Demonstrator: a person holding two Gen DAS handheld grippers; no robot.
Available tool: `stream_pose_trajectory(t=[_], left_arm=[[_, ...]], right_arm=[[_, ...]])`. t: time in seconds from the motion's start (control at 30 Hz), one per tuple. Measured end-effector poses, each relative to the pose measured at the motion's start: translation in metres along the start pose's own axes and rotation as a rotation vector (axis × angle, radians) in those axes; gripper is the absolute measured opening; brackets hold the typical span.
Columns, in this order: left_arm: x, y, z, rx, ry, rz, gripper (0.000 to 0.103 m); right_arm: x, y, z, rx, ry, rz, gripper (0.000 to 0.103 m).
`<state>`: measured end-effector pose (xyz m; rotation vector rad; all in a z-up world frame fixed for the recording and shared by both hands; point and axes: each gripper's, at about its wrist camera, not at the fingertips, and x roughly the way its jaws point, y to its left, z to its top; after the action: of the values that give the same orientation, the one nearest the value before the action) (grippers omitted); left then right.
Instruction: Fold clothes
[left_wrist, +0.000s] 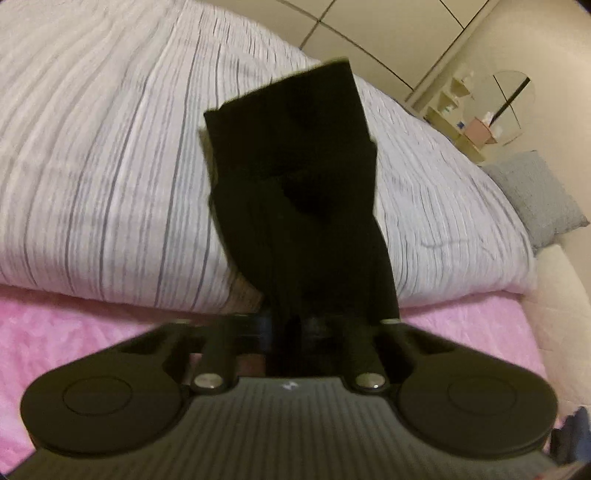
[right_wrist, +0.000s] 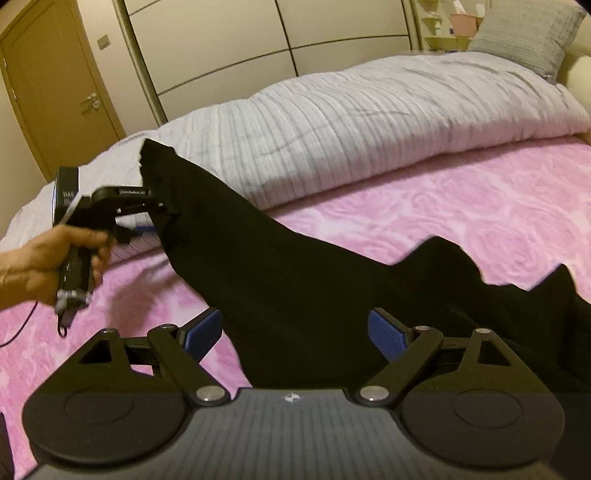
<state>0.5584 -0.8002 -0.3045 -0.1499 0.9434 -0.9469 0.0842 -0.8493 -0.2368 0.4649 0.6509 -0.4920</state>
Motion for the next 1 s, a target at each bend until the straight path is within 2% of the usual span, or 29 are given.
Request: stream_pose_trajectory(t=[0.07, 0.13, 0.2, 0.27, 0.37, 0.47, 0.5, 0.53, 0.6, 0.67, 0.77, 0.83, 1.0], left_arm=[[-0.013, -0.012, -0.003, 0.013, -0.043, -0.008, 0.004], [-0.033, -0.041, -0.006, 0.143, -0.108, -0.006, 0.002], [-0.058, -0.083, -0.013, 0.340, -0.197, -0.007, 0.002], [-0.087, -0.136, -0.030, 0.547, -0.276, -0.062, 0.002], [-0.120, -0.215, -0.078, 0.858, -0.314, -0.161, 0.002], [-0.142, -0.284, -0.161, 1.201, -0.303, -0.262, 0.002], [-0.144, -0.300, -0.191, 1.307, -0.277, -0.306, 0.003], [-0.145, -0.313, -0.226, 1.403, -0.238, -0.349, 0.003], [-0.136, -0.325, -0.281, 1.501, -0.080, -0.411, 0.009], [-0.129, -0.324, -0.325, 1.569, 0.045, -0.457, 0.009], [-0.138, -0.315, -0.353, 1.589, 0.125, -0.498, 0.010], [-0.145, -0.307, -0.358, 1.574, 0.156, -0.483, 0.010], [-0.146, -0.278, -0.335, 1.431, 0.235, -0.332, 0.018]], right_arm=[[-0.008, -0.011, -0.006, 0.009, 0.010, -0.019, 0.088], [-0.017, -0.022, -0.012, 0.028, 0.019, -0.040, 0.088], [-0.027, -0.035, -0.018, 0.054, 0.032, -0.064, 0.088], [-0.039, -0.048, -0.026, 0.081, 0.043, -0.091, 0.088], [-0.058, -0.069, -0.038, 0.116, 0.064, -0.142, 0.088], [-0.084, -0.096, -0.053, 0.182, 0.088, -0.209, 0.088], [-0.093, -0.105, -0.058, 0.202, 0.095, -0.231, 0.088], [-0.102, -0.113, -0.063, 0.225, 0.100, -0.254, 0.088], [-0.124, -0.133, -0.079, 0.280, 0.110, -0.306, 0.088], [-0.144, -0.153, -0.095, 0.345, 0.123, -0.352, 0.088], [-0.170, -0.178, -0.119, 0.441, 0.122, -0.374, 0.088], [-0.183, -0.190, -0.130, 0.493, 0.105, -0.354, 0.088], [-0.183, -0.201, -0.143, 0.657, 0.070, -0.136, 0.088]])
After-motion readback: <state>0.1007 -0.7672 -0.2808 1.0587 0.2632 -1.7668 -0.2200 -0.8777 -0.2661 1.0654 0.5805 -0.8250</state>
